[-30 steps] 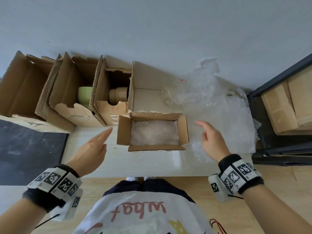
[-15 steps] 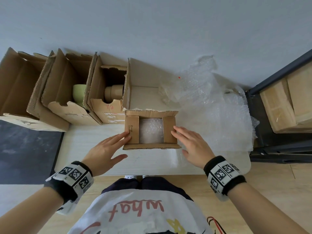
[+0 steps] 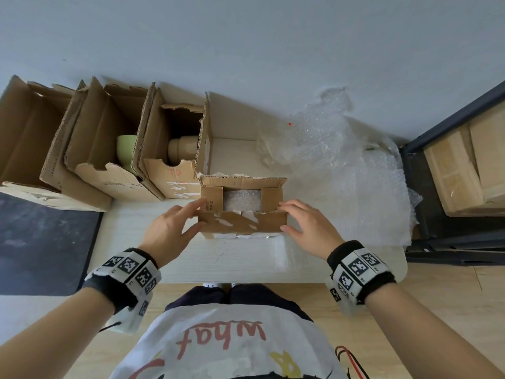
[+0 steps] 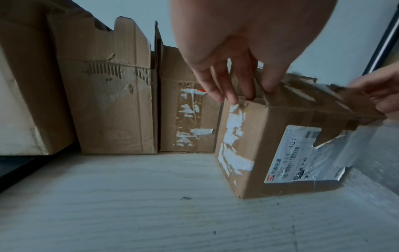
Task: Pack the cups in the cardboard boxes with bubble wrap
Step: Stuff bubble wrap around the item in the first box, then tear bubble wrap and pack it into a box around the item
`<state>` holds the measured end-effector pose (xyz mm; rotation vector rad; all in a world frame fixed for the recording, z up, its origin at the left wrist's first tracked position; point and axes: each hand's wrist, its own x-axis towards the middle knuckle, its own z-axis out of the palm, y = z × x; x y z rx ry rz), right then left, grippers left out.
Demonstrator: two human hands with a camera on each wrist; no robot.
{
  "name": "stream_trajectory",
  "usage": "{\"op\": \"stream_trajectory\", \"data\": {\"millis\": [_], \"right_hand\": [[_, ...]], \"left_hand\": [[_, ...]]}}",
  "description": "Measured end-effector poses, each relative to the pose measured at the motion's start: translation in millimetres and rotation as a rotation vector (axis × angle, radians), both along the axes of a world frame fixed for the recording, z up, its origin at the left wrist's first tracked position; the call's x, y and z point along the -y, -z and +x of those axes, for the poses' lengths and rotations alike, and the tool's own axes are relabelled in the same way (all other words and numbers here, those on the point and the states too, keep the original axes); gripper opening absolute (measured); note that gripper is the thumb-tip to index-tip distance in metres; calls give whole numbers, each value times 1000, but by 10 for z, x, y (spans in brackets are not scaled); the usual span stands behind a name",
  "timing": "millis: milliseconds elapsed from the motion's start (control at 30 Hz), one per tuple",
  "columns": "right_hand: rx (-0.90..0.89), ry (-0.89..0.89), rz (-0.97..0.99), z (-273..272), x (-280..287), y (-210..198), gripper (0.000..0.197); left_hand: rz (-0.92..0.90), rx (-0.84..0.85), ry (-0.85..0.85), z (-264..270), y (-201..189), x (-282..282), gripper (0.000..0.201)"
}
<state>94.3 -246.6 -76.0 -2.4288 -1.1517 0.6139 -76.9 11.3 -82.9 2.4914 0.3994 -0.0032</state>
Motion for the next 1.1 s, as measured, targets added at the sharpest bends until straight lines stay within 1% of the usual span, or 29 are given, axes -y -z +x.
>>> {"op": "stream_trajectory", "data": {"millis": [167, 300, 333, 433, 500, 600, 633, 667, 700, 767, 867, 933, 1033, 1100], "right_hand": [[-7, 14, 33, 41, -37, 7, 45], [3, 17, 32, 77, -51, -7, 51], [2, 25, 17, 81, -60, -7, 54], [47, 90, -25, 83, -99, -11, 69], [106, 129, -19, 97, -116, -17, 85], [83, 149, -3, 117, -135, -16, 122], [65, 142, -8, 125, -143, -14, 129], [49, 128, -13, 128, -145, -14, 130], [38, 108, -16, 130, -141, -11, 127], [47, 54, -25, 127, -121, -8, 114], [108, -29, -19, 97, -64, 14, 85], [133, -60, -14, 52, -19, 51, 71], [148, -80, -17, -36, 67, 131, 59], [105, -73, -18, -95, 106, 183, 55]], "left_hand": [[-25, 19, -73, 61, 41, -19, 35], [-12, 50, -45, 68, 53, -2, 38], [-18, 50, -53, 68, 63, -2, 44], [-58, 7, -148, 66, 103, -24, 70], [-81, -8, -185, 75, 111, -41, 85], [-26, -6, -130, 122, 76, -57, 99], [22, -1, -99, 140, 55, -63, 101], [73, 11, -65, 151, 31, -68, 103], [115, 23, -35, 162, 8, -72, 104], [160, 24, 6, 176, -28, -73, 101], [194, 2, 60, 169, -36, -68, 86], [203, -22, 72, 163, -33, -64, 74], [186, -81, 77, 155, 2, -13, 58], [112, -138, 34, 142, 50, 29, 53]]}}
